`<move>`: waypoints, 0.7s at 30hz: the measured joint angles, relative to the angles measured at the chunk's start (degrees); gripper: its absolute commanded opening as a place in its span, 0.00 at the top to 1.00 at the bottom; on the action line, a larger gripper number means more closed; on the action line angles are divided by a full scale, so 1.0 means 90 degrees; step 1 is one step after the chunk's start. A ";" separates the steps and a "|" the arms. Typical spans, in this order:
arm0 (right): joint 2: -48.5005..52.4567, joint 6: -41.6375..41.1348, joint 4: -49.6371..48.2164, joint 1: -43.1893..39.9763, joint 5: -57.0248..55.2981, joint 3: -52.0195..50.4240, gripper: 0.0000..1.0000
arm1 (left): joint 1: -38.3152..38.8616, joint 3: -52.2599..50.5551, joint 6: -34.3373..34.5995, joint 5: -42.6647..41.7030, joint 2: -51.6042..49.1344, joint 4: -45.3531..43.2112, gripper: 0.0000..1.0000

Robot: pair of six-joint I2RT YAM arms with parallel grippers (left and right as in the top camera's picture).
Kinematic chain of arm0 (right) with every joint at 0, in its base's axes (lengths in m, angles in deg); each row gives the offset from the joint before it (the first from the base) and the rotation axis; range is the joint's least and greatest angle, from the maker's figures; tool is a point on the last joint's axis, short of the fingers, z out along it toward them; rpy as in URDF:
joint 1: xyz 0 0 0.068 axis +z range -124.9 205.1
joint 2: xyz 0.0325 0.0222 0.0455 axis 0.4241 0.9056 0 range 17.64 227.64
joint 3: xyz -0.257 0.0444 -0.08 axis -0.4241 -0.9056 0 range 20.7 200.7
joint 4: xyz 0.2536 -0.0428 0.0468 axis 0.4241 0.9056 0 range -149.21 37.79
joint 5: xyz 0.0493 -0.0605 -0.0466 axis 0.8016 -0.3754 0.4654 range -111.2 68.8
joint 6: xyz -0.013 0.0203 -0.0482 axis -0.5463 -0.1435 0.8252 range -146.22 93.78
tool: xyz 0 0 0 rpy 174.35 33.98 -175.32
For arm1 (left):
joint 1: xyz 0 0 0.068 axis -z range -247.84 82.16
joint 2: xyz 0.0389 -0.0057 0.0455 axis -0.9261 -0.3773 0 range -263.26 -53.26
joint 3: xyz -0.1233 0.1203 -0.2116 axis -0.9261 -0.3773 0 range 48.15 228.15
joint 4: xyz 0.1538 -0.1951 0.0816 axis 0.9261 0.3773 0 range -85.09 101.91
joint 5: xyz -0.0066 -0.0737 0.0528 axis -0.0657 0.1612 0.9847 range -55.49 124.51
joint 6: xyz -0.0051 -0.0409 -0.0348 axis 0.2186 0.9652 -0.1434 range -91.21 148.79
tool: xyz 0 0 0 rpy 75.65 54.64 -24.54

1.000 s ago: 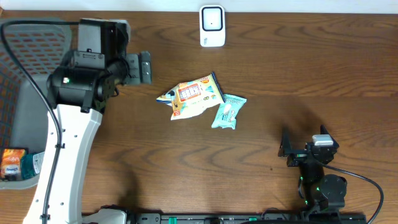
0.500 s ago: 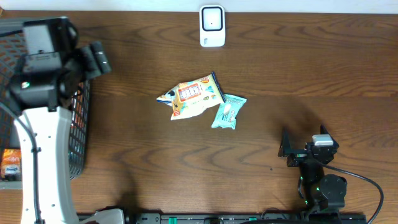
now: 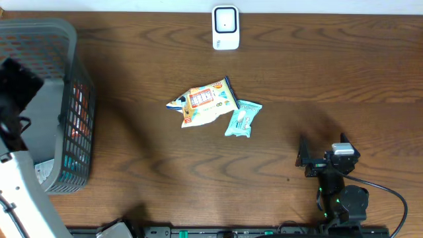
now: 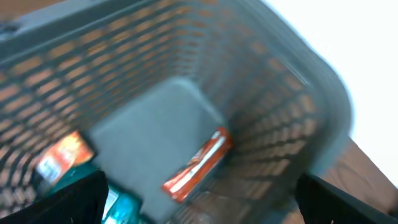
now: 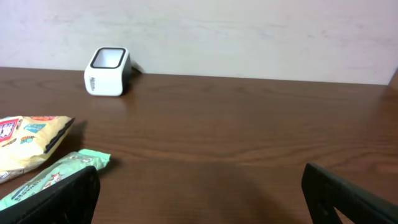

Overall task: Scan the item barcode
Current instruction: 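Move the left gripper back into the basket toward the mouthwash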

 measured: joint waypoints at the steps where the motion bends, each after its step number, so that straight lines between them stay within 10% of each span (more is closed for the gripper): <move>1: 0.0000 0.0000 0.0002 0.0000 0.0002 0.0000 0.01 | -0.0107 0.0000 0.0095 0.0002 -0.0049 0.0090 0.04; 21: 0.0000 0.0000 0.0002 0.0000 0.0000 0.0000 0.01 | -0.0386 0.0000 0.0573 0.0017 -0.1081 0.0491 0.04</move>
